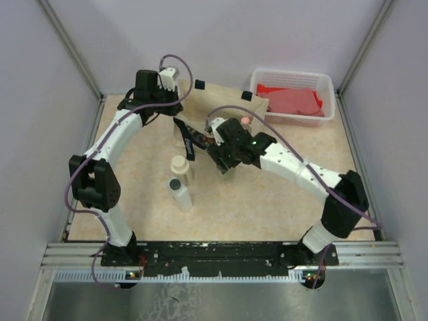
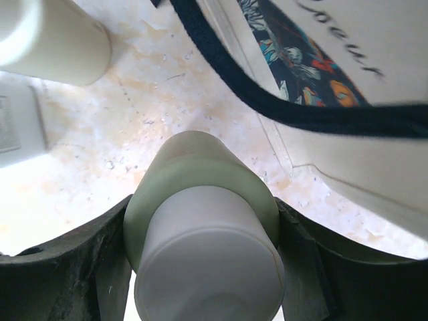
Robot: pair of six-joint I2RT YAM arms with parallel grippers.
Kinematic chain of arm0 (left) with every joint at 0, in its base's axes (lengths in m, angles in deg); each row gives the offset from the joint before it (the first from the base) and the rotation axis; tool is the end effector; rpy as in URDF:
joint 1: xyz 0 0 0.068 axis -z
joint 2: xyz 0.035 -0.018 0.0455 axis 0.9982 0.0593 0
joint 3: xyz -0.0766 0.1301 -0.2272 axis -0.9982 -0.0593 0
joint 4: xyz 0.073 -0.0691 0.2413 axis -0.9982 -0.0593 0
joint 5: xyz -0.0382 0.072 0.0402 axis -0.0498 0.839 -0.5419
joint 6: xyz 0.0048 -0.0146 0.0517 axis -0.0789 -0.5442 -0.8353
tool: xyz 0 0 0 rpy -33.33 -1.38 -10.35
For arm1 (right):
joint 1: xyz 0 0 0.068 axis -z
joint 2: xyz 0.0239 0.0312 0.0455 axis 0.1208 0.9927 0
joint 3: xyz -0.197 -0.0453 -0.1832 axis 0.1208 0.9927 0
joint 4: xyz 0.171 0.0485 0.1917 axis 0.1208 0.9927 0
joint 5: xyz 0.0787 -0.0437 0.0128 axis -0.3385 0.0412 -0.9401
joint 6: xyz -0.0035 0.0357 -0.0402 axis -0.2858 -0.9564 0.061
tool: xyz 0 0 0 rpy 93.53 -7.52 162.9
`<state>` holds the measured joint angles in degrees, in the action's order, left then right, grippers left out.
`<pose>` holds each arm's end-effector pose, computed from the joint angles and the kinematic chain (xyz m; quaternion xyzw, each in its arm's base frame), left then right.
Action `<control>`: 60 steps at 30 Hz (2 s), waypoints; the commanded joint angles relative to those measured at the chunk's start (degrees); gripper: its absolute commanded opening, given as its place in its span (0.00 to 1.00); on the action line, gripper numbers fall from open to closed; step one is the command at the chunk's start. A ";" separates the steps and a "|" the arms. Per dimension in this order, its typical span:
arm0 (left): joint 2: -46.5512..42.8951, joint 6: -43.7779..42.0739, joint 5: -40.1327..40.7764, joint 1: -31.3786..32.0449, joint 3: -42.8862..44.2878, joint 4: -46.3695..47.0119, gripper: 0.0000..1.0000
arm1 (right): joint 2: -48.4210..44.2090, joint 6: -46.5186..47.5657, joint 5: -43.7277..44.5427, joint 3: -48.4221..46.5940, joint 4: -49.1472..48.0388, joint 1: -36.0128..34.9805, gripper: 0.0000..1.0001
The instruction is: Place the personal care products into the canvas bag
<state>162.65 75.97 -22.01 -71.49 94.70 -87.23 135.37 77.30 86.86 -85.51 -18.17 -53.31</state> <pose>0.4061 -0.1196 0.3352 0.1921 0.8490 -0.1739 0.4604 0.2424 0.2478 0.2900 -0.3477 0.8764 0.0766 0.3244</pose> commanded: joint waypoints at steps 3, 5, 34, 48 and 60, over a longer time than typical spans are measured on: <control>-1.10 -0.20 -1.03 0.00 -0.17 2.59 0.00 | -13.30 -1.51 -3.78 -5.28 -1.97 1.11 0.00; -1.07 -0.21 -1.07 -0.02 -0.17 2.57 0.00 | -13.61 -3.18 -7.78 -8.35 -1.19 4.21 0.00; -3.54 0.31 -1.99 0.00 -2.05 4.06 0.00 | 20.14 -3.24 -20.01 -49.76 -7.46 13.20 0.00; -4.30 0.81 -3.24 0.00 -2.09 4.24 0.00 | 32.26 1.99 -10.38 -58.89 0.03 8.23 0.00; -4.03 0.68 -3.73 0.00 -1.81 4.06 0.00 | 36.94 3.71 -1.94 -59.72 6.34 7.70 0.00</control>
<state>161.34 76.52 -24.27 -71.49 92.41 -85.74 171.83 79.90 81.61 -140.67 -10.76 -45.07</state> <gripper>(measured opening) 0.110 0.685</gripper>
